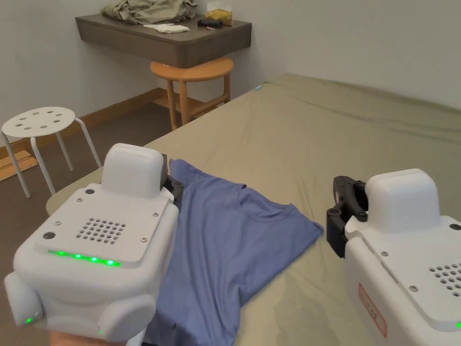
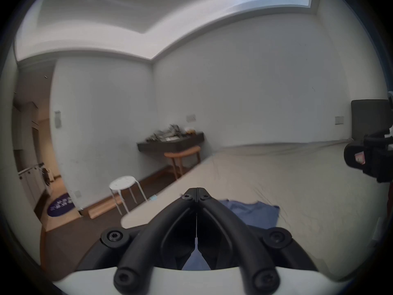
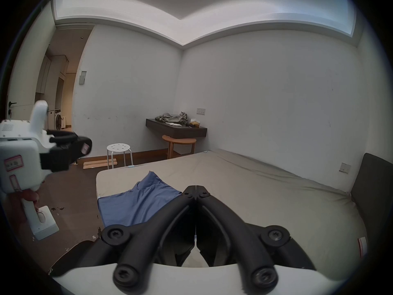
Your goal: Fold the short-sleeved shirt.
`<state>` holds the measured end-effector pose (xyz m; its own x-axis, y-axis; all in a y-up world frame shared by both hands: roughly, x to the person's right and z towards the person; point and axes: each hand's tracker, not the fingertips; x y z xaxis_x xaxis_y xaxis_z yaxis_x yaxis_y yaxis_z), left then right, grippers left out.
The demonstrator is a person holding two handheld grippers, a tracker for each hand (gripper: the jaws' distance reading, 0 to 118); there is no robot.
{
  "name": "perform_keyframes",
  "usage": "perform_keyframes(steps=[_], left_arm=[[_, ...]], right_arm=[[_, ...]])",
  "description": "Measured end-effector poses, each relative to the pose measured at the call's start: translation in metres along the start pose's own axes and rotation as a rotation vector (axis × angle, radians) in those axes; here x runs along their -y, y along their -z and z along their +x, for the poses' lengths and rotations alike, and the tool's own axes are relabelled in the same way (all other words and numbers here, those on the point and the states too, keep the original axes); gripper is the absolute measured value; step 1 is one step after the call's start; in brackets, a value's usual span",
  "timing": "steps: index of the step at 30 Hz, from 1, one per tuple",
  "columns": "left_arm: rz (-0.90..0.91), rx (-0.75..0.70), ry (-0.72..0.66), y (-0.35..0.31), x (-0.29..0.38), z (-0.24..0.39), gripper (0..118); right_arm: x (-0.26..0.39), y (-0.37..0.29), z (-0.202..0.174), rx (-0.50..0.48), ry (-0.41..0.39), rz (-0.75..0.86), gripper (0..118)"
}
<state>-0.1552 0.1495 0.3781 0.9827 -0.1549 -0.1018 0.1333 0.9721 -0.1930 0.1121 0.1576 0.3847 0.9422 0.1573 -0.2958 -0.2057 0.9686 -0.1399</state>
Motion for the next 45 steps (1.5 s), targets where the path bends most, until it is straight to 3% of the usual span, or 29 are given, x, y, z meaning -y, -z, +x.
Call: perform_keyframes(steps=[2, 9, 18, 19, 21, 22, 23, 28, 31, 33, 35, 36, 37, 38, 39, 40, 42, 45], left_arm=[[-0.122, 0.094, -0.028, 0.032, 0.017, 0.001, 0], [-0.492, 0.180, -0.083, 0.146, 0.099, 0.013, 0], [-0.686, 0.214, -0.052, 0.250, 0.157, 0.034, 3], [-0.720, 0.192, -0.066, 0.257, 0.166, 0.035, 31], [-0.799, 0.171, -0.081, 0.269, 0.185, 0.035, 108], [-0.811, 0.162, -0.091, 0.271, 0.194, 0.034, 115], [-0.756, 0.145, -0.084, 0.272, 0.195, 0.036, 110], [-0.806, 0.113, -0.035, 0.284, 0.216, 0.029, 118], [-0.867, 0.161, -0.116, 0.295, 0.220, 0.018, 118], [-0.861, 0.167, -0.063, 0.293, 0.215, 0.024, 118], [-0.843, 0.183, -0.011, 0.290, 0.211, 0.027, 109], [-0.853, 0.188, -0.010, 0.287, 0.205, 0.030, 100], [-0.848, 0.188, -0.007, 0.285, 0.201, 0.033, 78], [-0.818, 0.190, 0.025, 0.282, 0.195, 0.037, 53], [-0.771, 0.172, 0.075, 0.278, 0.190, 0.042, 17], [-0.745, 0.190, 0.102, 0.278, 0.187, 0.045, 0], [-0.758, 0.201, 0.079, 0.282, 0.197, 0.043, 0], [-0.762, 0.258, -0.118, 0.286, 0.204, 0.017, 0]], right_arm=[[0.006, 0.004, 0.003, 0.019, -0.003, -0.019, 1], [0.032, 0.019, 0.024, 0.077, -0.031, -0.120, 1], [0.059, 0.033, 0.051, 0.137, -0.024, -0.226, 1], [0.063, 0.034, 0.052, 0.143, -0.020, -0.234, 1], [0.069, 0.036, 0.055, 0.150, -0.011, -0.254, 1], [0.071, 0.037, 0.056, 0.152, -0.007, -0.262, 1], [0.074, 0.038, 0.057, 0.155, -0.005, -0.270, 1], [0.084, 0.041, 0.063, 0.201, 0.016, -0.310, 1], [0.087, 0.041, 0.066, 0.195, 0.055, -0.324, 1], [0.089, 0.040, 0.064, 0.193, 0.053, -0.328, 1], [0.091, 0.040, 0.061, 0.190, 0.040, -0.335, 2], [0.092, 0.041, 0.060, 0.188, 0.030, -0.344, 2], [0.092, 0.041, 0.058, 0.187, 0.023, -0.349, 2], [0.093, 0.041, 0.057, 0.186, 0.018, -0.353, 2], [0.093, 0.040, 0.056, 0.185, 0.017, -0.355, 2], [0.093, 0.040, 0.055, 0.182, 0.020, -0.356, 2], [0.091, 0.037, 0.053, 0.174, 0.025, -0.356, 2], [0.088, 0.032, 0.051, 0.167, 0.023, -0.352, 2]])
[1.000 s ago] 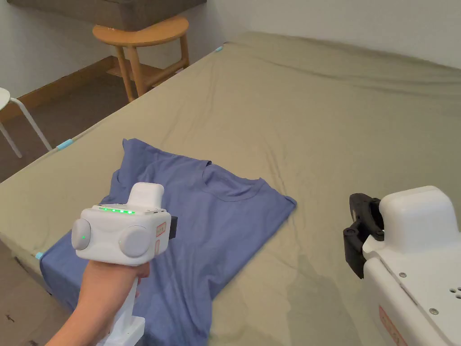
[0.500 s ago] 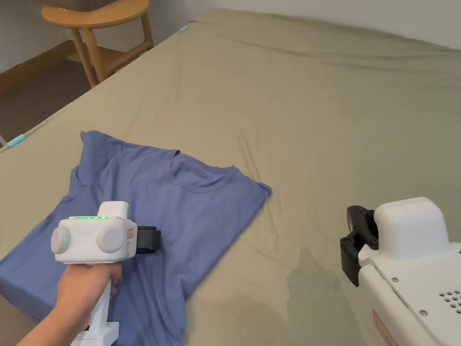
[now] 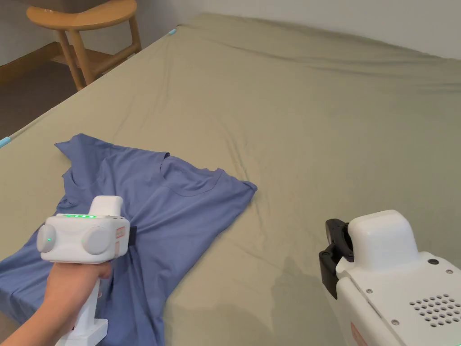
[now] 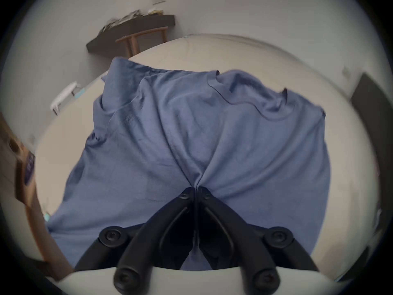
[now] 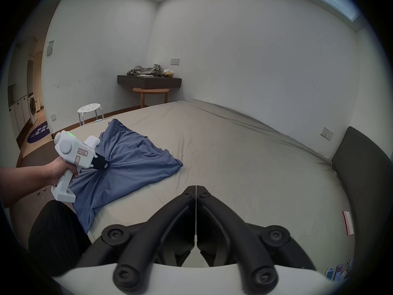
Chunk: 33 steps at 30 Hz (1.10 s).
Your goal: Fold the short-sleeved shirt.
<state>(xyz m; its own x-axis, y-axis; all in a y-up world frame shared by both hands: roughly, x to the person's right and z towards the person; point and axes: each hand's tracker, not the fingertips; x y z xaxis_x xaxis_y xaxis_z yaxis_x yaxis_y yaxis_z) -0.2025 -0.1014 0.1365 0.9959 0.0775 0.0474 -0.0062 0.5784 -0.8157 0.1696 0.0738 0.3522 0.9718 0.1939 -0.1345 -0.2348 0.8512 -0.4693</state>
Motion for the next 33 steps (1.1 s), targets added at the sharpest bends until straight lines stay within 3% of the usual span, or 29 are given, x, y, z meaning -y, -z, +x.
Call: perform_keyframes(steps=[7, 9, 12, 21, 33], left_arm=[[0.210, 0.095, -0.046, -0.064, 0.005, 0.011, 0], [0.290, 0.202, -0.031, -0.089, -0.003, 0.020, 0], [0.341, 0.145, 0.061, -0.121, -0.014, 0.046, 0], [0.564, 0.250, -0.072, -0.201, -0.038, 0.045, 0], [0.898, 0.382, 0.136, -0.341, -0.105, 0.133, 0]], right_arm=[[-0.003, -0.016, 0.005, 0.009, 0.017, 0.015, 2], [-0.005, -0.024, 0.007, 0.019, 0.018, 0.026, 2], [-0.008, -0.036, 0.010, 0.033, 0.021, 0.046, 2], [-0.011, -0.074, 0.017, 0.052, 0.046, 0.109, 2], [-0.005, -0.124, 0.048, 0.152, 0.088, 0.186, 2]])
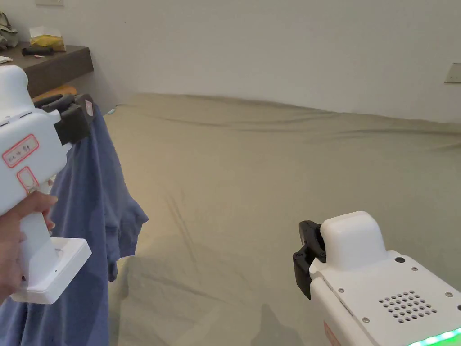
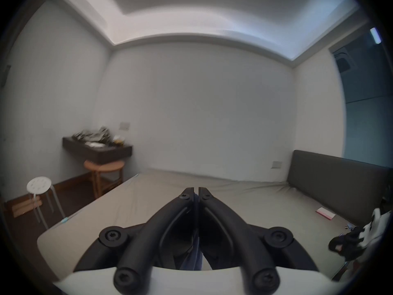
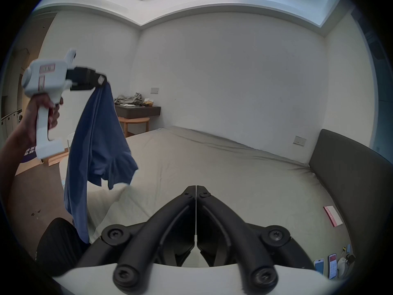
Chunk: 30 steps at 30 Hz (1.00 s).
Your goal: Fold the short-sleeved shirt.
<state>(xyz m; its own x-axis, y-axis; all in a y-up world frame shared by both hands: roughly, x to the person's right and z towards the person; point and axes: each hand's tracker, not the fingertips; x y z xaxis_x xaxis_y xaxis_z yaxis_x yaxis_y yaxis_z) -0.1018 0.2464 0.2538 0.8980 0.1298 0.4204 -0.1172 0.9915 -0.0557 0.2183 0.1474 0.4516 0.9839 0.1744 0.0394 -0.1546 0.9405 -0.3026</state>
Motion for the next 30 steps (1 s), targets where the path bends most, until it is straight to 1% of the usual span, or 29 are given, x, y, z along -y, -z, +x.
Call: perform_keyframes(steps=[2, 7, 11, 13, 15, 18, 21, 24, 26, 28, 30], left_arm=[[0.029, 0.044, 0.011, 0.007, -0.022, 0.024, 0], [0.074, 0.194, 0.143, 0.028, -0.053, 0.097, 0], [0.071, 0.314, 0.212, 0.045, -0.052, 0.152, 0], [0.059, 0.363, 0.265, 0.055, -0.043, 0.179, 0], [0.034, 0.400, 0.282, 0.069, -0.030, 0.204, 0], [-0.031, 0.449, 0.305, 0.099, 0.001, 0.240, 0], [-0.139, 0.491, 0.321, 0.136, 0.047, 0.277, 0], [-0.263, 0.504, 0.370, 0.171, 0.107, 0.315, 0], [-0.356, 0.511, 0.401, 0.190, 0.150, 0.335, 0], [-0.468, 0.499, 0.422, 0.209, 0.201, 0.348, 0], [-0.568, 0.480, 0.443, 0.219, 0.246, 0.356, 0]], right_arm=[[0.000, -0.008, 0.011, 0.029, 0.014, 0.014, 2], [0.002, -0.030, 0.045, 0.128, 0.052, 0.034, 2], [0.009, -0.048, 0.075, 0.222, 0.083, 0.034, 2], [0.014, -0.055, 0.091, 0.270, 0.091, 0.029, 2], [0.021, -0.061, 0.106, 0.317, 0.105, 0.019, 2], [0.034, -0.067, 0.128, 0.368, 0.140, -0.005, 2], [0.051, -0.069, 0.149, 0.412, 0.161, -0.042, 2], [0.069, -0.066, 0.166, 0.455, 0.168, -0.089, 2], [0.081, -0.063, 0.177, 0.469, 0.188, -0.114, 2], [0.093, -0.058, 0.186, 0.478, 0.208, -0.141, 2], [0.103, -0.052, 0.192, 0.485, 0.211, -0.170, 2]])
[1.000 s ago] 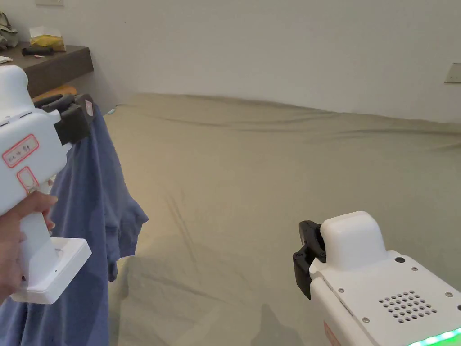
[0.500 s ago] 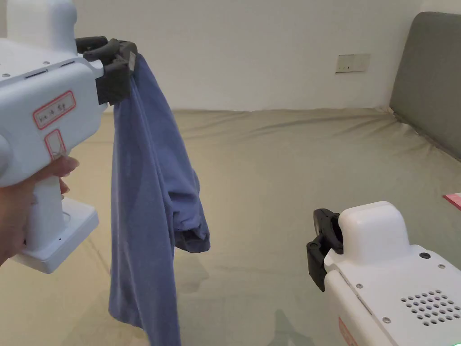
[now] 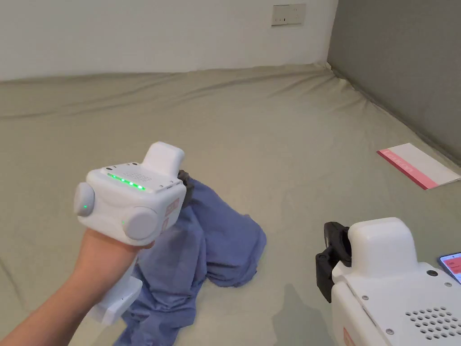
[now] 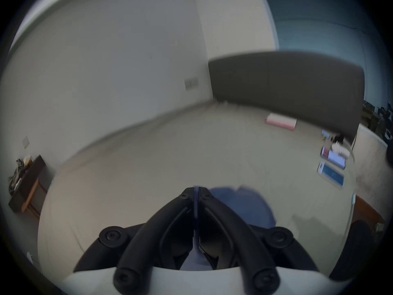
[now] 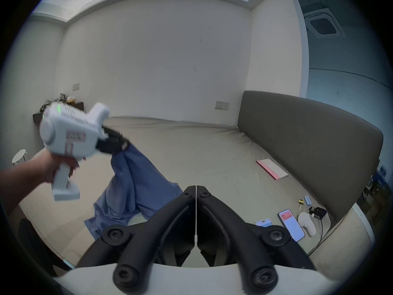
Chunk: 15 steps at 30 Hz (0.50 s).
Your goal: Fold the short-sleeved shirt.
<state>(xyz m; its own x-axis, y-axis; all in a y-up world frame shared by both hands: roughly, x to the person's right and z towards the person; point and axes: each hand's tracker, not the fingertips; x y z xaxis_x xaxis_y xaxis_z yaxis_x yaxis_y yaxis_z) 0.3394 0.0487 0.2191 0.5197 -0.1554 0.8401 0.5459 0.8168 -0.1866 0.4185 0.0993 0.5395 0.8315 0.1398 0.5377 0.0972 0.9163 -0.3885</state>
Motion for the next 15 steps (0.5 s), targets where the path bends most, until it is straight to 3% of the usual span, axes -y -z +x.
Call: perform_keyframes(steps=[6, 8, 9, 11, 12, 13, 15], left_arm=[[-0.286, -0.069, -0.063, 0.057, 0.092, 0.011, 0], [-0.313, -0.036, -0.112, 0.057, 0.114, 0.008, 8], [-0.319, -0.023, -0.132, 0.052, 0.122, 0.006, 21], [-0.306, -0.024, -0.144, 0.041, 0.127, 0.000, 81], [-0.297, -0.042, -0.156, 0.034, 0.128, -0.004, 105], [-0.285, -0.052, -0.174, 0.025, 0.126, -0.009, 116], [-0.209, -0.038, -0.244, 0.000, 0.120, -0.022, 116]], right_arm=[[0.014, 0.022, -0.002, -0.006, -0.014, -0.052, 2], [0.016, 0.026, -0.005, -0.015, -0.023, -0.061, 2], [0.016, 0.027, -0.007, -0.018, -0.030, -0.063, 2], [0.015, 0.027, -0.011, -0.026, -0.040, -0.063, 2], [0.013, 0.027, -0.013, -0.031, -0.043, -0.061, 2], [0.010, 0.026, -0.014, -0.038, -0.044, -0.057, 2], [0.003, 0.022, -0.018, -0.046, -0.047, -0.041, 2]])
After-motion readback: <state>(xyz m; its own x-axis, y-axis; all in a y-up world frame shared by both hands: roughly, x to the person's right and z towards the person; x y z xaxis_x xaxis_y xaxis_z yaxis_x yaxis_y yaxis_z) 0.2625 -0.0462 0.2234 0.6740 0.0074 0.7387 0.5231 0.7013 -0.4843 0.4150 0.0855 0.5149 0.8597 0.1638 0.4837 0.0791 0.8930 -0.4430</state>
